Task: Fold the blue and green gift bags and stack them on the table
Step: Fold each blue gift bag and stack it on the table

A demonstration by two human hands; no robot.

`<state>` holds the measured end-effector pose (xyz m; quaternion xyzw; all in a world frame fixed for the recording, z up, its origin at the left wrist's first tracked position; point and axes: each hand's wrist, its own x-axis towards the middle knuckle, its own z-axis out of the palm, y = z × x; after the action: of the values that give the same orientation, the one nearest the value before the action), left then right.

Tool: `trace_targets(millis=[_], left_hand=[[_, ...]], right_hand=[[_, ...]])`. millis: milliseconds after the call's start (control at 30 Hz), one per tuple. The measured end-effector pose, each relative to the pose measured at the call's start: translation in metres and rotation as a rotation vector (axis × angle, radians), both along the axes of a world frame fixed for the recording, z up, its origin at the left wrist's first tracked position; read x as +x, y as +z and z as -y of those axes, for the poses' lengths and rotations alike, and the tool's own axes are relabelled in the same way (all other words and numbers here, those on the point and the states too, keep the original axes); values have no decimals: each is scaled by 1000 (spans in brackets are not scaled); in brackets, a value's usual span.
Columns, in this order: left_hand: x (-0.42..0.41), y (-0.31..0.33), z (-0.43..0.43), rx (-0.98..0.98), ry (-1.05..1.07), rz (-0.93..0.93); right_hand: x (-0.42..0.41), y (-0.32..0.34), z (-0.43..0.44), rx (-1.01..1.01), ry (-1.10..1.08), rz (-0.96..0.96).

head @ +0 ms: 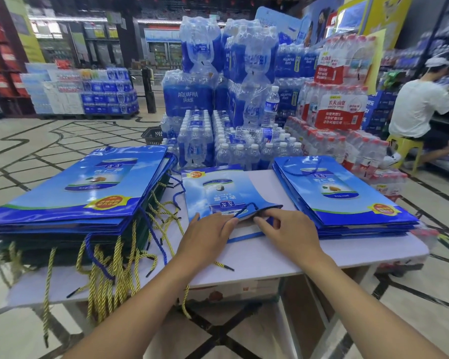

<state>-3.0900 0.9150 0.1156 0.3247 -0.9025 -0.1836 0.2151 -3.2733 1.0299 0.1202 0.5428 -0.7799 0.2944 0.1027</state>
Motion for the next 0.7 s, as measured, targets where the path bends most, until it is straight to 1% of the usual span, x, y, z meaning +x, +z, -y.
trace_targets(millis=[133, 267, 400, 467, 600, 667, 700], left_hand=[[1, -1, 0, 11, -27, 69], [1, -4, -1, 26, -26, 54], [0, -6, 2, 32, -13, 17], [0, -7, 3, 33, -11, 12], [0, -6, 1, 3, -35, 63], [-1, -4, 1, 8, -30, 53], [-1, -4, 1, 16, -25, 36]], right_hand=[[0, 2, 1, 38, 26, 131], [-3, 2, 0, 9, 78, 378], [-1, 3, -3, -26, 110, 454], [1, 6, -5, -21, 106, 486], [10, 17, -5, 25, 79, 664], [18, 23, -3, 78, 33, 718], [21, 25, -2, 87, 9, 796]])
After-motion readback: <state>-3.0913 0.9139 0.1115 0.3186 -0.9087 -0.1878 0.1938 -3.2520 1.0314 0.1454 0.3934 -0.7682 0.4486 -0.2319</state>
